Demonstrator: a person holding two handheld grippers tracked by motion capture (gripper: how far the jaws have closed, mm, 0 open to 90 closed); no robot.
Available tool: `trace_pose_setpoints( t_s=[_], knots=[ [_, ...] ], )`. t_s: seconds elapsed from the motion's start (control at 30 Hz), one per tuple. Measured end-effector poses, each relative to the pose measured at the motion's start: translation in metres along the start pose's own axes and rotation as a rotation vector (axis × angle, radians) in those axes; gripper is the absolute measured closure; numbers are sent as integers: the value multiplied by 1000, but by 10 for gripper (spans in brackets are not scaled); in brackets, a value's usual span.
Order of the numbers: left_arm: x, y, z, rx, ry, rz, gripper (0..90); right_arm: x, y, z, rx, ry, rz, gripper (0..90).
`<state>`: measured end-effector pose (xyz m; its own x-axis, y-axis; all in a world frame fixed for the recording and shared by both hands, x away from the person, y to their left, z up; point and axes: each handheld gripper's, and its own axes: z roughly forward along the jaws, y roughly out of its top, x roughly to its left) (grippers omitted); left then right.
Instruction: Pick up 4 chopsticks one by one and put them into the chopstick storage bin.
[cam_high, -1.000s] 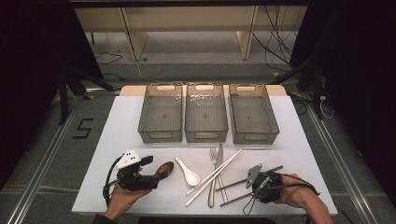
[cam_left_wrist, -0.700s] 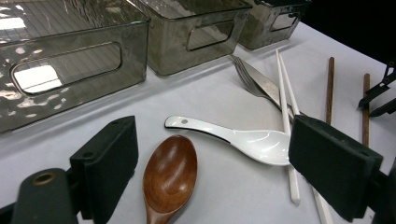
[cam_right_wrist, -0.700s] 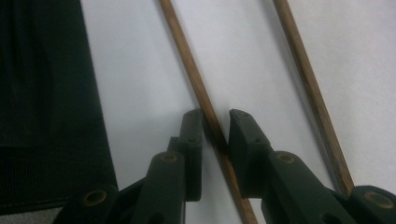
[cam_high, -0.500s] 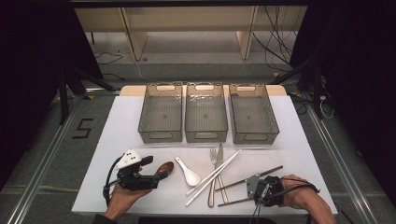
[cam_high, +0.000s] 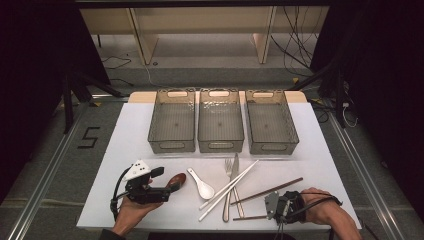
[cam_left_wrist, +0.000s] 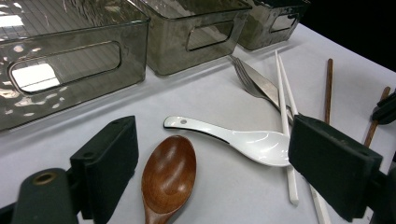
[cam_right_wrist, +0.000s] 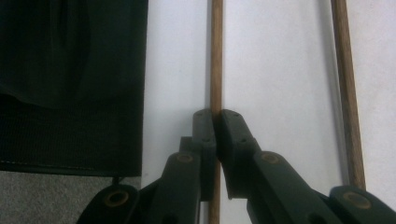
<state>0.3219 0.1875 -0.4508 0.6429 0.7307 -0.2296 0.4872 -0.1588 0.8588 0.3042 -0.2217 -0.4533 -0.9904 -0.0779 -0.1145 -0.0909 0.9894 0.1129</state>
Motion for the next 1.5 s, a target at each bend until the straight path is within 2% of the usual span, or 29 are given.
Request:
trace_pose_setpoints(
  t_s=[0.27, 0.4, 0.43, 0.47, 0.53, 0.57, 0.6, 0.67, 0.7, 0.73, 0.87, 0.9, 0.93, 1.07, 1.13, 1.17, 1.2, 1.23, 1.27, 1.3, 1.33, 1.43, 1.47, 1.5],
  knots=[
    [0, 0, 0, -1, 1, -4, 154, 1, -3, -4, -16, 9, 23, 858],
    [0, 0, 0, -1, 1, -1, 154, 0, -7, -13, -82, -3, 60, 858],
    [0, 0, 0, -1, 1, -1, 154, 0, -7, -13, -82, -3, 60, 858],
    [0, 0, 0, -4, 2, -7, 154, -3, -9, -20, -132, -30, 112, 858],
    [0, 0, 0, -4, 3, -5, 154, -6, -10, -27, -201, -50, 180, 857],
    [0, 0, 0, -4, 3, -5, 154, -6, -10, -27, -201, -50, 180, 857],
    [0, 0, 0, -5, 3, -7, 154, -10, -9, -32, -274, -63, 242, 857],
    [0, 0, 0, -4, 3, -6, 154, -13, -8, -38, -331, -68, 318, 857],
    [0, 0, 0, -4, 3, -6, 154, -13, -8, -38, -331, -68, 318, 857],
    [0, 0, 0, -8, 3, -8, 154, -18, -6, -42, -408, -72, 388, 857],
    [0, 1, 0, -12, -4, -10, 154, -30, -1, -47, -548, -87, 560, 857],
    [0, 1, 0, -12, -4, -10, 154, -30, -1, -47, -548, -87, 560, 857],
    [-1, 2, 0, -14, -9, -16, 154, -33, 3, -48, -629, -94, 611, 857],
    [-4, 5, 2, -20, -22, -24, 154, -38, 14, -47, -749, -110, 690, 857],
    [-5, 6, 3, -24, -29, -35, 154, -39, 20, -46, -802, -119, 721, 856],
    [-6, 7, 3, -27, -43, -48, 154, -39, 20, -46, -802, -119, 721, 856],
    [-10, 9, 6, -25, -50, -44, 155, -40, 25, -46, -873, -120, 758, 856],
    [-10, 9, 6, -25, -50, -44, 155, -40, 26, -46, -889, -115, 768, 857],
    [-17, 11, 10, -16, -59, -31, 155, -40, 28, -46, -900, -129, 788, 856],
    [-17, 11, 10, -16, -59, -31, 155, -40, 28, -46, -900, -129, 788, 856],
    [-23, 14, 13, -18, -84, -34, 155, -42, 30, -45, -936, -136, 820, 856],
    [-29, 18, 18, -15, -100, -35, 156, -43, 31, -44, -964, -138, 844, 857],
    [-36, 22, 24, -9, -119, -39, 157, -44, 32, -44, -993, -146, 864, 856],
    [-39, 25, 27, -2, -130, -37, 157, -44, 33, -44, -999, -154, 873, 856]
  ],
)
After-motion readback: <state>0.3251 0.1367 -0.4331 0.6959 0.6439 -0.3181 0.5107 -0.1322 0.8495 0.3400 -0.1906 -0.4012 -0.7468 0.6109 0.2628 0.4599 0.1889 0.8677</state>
